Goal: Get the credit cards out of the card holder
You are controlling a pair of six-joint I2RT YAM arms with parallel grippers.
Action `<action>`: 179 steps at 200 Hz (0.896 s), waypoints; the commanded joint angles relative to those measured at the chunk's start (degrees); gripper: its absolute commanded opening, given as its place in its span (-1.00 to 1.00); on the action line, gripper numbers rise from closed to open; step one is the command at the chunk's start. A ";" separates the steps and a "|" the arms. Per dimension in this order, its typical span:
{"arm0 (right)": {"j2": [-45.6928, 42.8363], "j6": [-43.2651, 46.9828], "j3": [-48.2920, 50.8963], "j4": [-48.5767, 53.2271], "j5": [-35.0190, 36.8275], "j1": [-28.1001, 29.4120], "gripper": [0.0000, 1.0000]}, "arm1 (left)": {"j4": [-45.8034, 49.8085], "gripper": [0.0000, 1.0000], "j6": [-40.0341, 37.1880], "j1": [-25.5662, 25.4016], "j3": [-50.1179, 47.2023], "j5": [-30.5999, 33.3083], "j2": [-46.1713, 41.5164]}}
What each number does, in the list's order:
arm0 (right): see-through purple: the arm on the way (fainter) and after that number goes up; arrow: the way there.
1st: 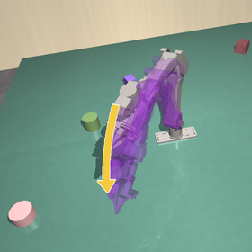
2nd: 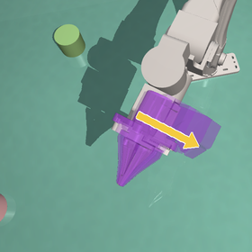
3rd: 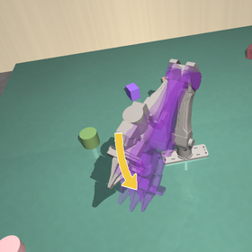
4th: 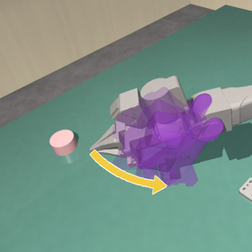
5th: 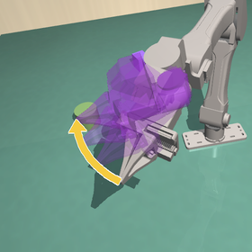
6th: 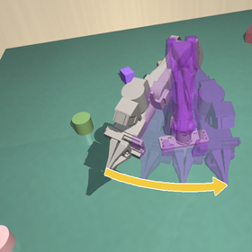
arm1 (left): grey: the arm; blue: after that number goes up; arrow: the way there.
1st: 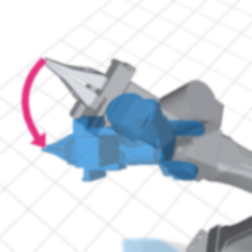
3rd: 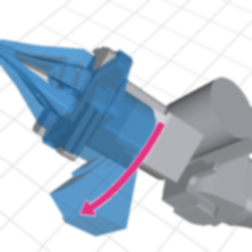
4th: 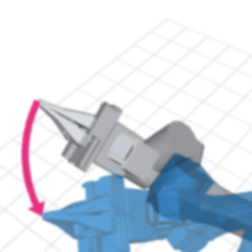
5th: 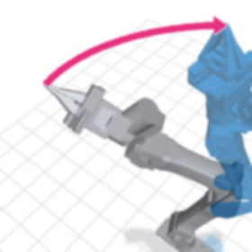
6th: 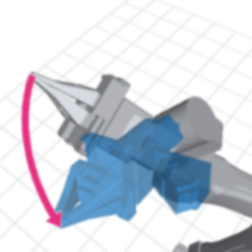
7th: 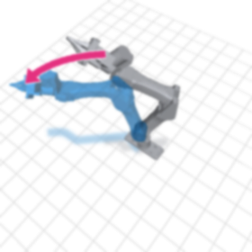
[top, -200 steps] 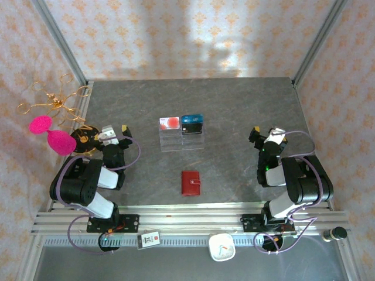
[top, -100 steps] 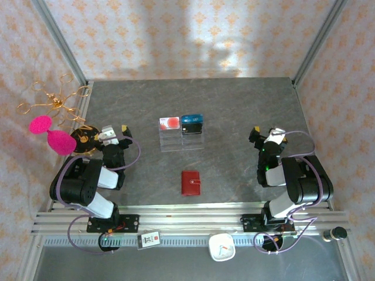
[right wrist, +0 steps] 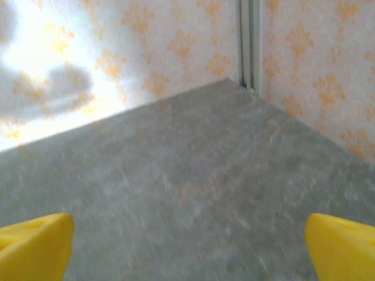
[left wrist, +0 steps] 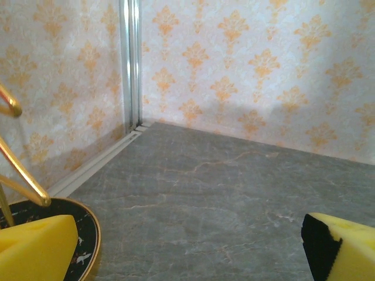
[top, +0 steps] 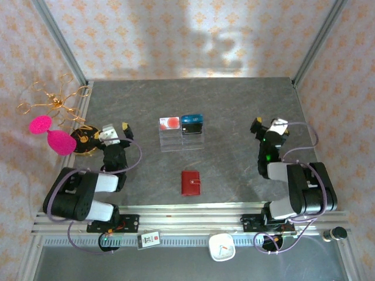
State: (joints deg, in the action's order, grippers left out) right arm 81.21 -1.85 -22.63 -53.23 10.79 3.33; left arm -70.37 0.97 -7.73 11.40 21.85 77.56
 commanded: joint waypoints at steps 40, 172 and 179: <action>-4.03 -27.09 -10.04 25.22 15.74 1.84 0.99 | 17.00 0.98 21.94 -0.93 6.31 9.53 -11.83; 0.80 -31.29 -16.11 36.38 -20.63 6.54 0.92 | 17.41 0.98 43.39 -0.19 6.97 -29.58 -18.17; -0.24 -31.65 -15.35 37.02 -20.74 7.31 0.90 | 17.93 0.98 43.73 -1.09 7.09 -29.74 -18.60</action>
State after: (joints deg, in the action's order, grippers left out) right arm 85.17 -34.39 -40.14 -18.28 -8.29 7.66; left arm -47.27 41.54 -6.70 19.49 -2.31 60.45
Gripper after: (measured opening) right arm 0.962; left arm 0.990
